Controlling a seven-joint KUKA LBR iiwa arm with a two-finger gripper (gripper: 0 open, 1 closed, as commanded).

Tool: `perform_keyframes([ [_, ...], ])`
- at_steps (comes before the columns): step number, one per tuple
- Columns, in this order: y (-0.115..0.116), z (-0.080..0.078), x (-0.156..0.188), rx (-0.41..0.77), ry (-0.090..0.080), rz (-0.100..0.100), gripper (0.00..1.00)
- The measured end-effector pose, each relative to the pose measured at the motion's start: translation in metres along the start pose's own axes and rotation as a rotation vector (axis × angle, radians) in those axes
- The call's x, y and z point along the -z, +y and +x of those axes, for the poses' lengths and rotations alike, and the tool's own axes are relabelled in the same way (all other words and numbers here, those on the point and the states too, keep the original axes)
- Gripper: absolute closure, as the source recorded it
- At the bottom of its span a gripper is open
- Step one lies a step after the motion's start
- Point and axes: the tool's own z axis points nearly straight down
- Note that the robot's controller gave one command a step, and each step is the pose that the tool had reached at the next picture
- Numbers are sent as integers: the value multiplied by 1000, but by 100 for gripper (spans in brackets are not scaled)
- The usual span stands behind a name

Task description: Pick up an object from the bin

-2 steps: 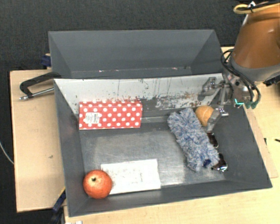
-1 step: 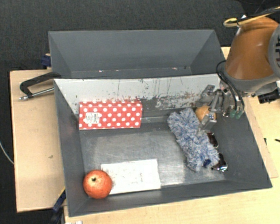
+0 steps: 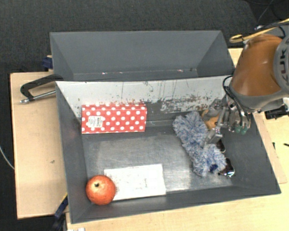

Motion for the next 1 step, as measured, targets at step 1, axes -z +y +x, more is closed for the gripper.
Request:
perform_keyframes([
  [1,49,0,-33,-125,-3,-1,100],
])
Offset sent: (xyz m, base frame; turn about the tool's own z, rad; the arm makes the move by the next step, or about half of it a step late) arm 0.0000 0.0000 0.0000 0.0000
